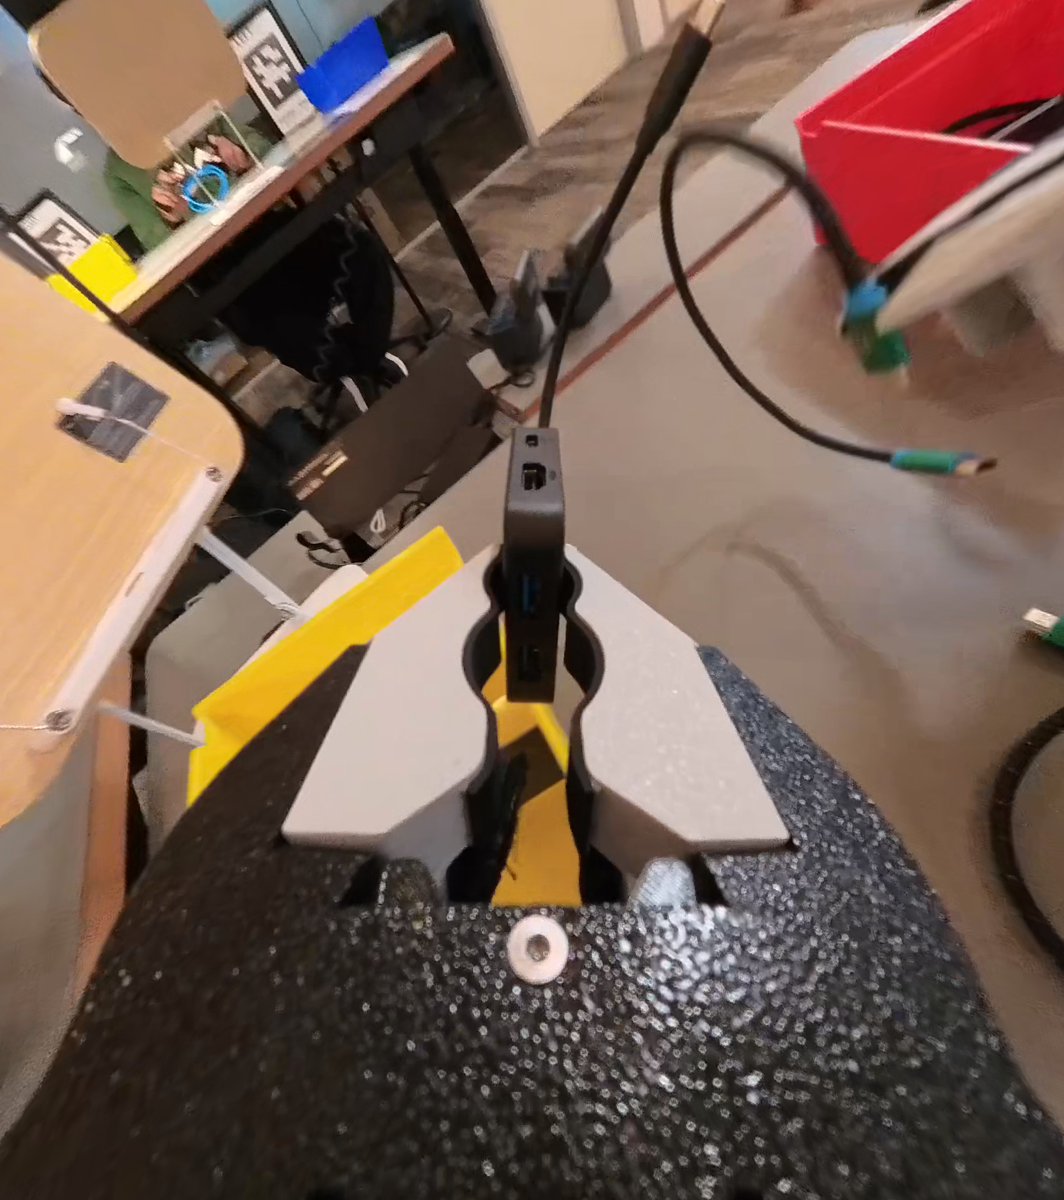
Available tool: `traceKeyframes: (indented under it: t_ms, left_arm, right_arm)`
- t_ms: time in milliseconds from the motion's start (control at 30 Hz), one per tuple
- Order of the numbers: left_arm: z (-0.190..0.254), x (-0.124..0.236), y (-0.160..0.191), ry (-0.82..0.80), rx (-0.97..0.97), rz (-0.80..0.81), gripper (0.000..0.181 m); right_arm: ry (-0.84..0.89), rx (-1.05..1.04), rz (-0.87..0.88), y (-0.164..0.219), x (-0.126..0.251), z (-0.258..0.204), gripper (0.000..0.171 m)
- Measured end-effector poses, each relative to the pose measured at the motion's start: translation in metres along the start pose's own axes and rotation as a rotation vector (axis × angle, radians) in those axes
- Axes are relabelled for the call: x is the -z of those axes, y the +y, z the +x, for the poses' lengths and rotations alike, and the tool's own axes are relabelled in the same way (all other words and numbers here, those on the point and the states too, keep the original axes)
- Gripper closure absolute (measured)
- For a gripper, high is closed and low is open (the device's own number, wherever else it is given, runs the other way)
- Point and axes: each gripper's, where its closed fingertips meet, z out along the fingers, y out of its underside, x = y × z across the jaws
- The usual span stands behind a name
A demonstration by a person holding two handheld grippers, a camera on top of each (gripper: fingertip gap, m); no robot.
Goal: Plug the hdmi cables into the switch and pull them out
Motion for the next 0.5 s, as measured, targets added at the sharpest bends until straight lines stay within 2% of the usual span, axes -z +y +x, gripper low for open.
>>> traceKeyframes:
  t_ms: [133,267,500]
  left_arm:
    - [0.035,-0.015,-0.002,0.052,-0.073,-0.059,0.17]
    - [0.063,-0.029,-0.005,0.086,-0.14,-0.071,0.17]
    - [0.094,-0.045,-0.012,0.152,-0.182,-0.025,0.17]
  right_arm:
    - [-0.177,-0.175,0.304,-0.036,0.026,-0.035,0.153]
    - [-0.369,-0.348,0.52,-0.051,0.05,-0.058,0.153]
    - [-0.473,-0.507,0.708,-0.053,0.072,-0.061,0.153]
